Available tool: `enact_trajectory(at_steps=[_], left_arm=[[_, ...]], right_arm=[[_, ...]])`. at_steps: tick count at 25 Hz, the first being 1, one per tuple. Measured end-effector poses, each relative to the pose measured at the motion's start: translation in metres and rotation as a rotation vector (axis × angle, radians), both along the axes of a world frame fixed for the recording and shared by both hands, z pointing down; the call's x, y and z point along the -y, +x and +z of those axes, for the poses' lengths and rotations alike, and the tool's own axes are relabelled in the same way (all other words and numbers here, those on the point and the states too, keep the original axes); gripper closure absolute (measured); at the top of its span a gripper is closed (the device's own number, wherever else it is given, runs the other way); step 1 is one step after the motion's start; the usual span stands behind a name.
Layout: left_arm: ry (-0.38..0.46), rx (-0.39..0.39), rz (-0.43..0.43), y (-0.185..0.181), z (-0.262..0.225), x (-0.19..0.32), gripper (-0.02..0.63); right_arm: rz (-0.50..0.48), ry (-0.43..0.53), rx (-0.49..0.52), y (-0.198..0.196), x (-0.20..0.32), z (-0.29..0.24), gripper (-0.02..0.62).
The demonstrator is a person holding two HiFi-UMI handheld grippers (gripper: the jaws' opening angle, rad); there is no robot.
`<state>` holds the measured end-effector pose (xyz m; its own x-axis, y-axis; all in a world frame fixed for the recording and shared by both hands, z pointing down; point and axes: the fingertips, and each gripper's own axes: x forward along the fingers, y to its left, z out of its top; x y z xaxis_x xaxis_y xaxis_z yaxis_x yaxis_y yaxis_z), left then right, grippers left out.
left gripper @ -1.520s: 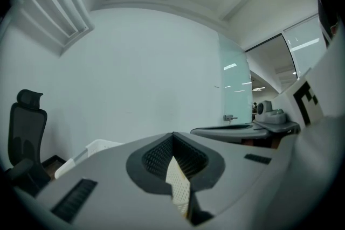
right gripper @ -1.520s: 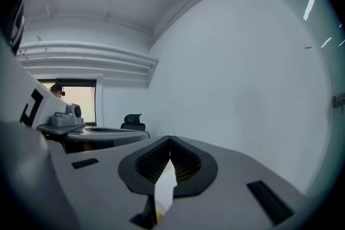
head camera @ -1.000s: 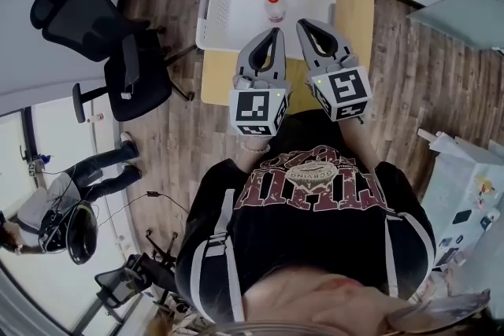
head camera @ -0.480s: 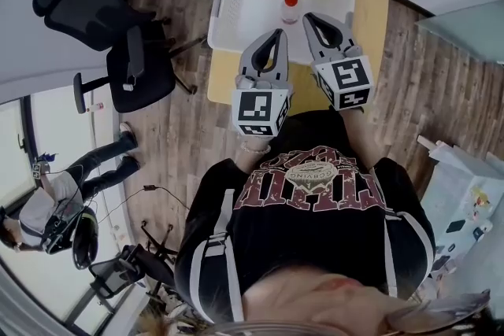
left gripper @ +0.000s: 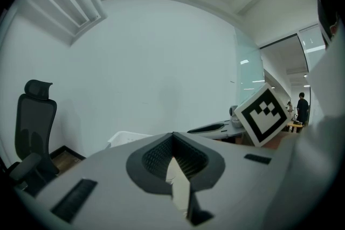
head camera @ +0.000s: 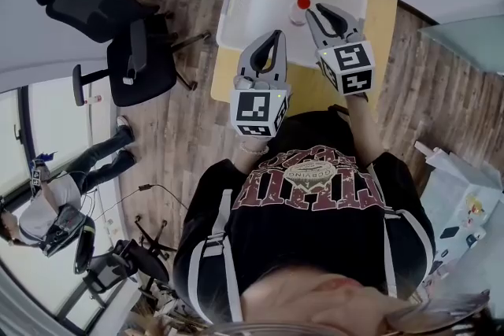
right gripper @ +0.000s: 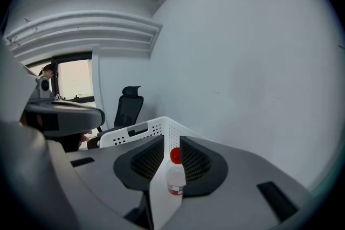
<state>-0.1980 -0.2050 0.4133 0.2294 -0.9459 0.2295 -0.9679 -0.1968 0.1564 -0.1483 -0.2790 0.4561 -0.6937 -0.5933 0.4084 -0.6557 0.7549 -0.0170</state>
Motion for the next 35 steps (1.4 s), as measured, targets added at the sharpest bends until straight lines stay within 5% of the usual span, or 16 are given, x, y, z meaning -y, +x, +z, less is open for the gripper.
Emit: enact_trajectory(at_steps=[13,35], left_arm=[[-0.004,-0.009,-0.046,-0.023,0.003,-0.005,0.56],[-0.026,-0.011,-0.108,-0.047,0.01,-0.01,0.56]], right_arm=[[-0.037,-0.055,-0.152,-0.019,0.018,0.037,0.454],[-0.023,-0.115,-0.226,-0.028,0.036,0.078,0.44]])
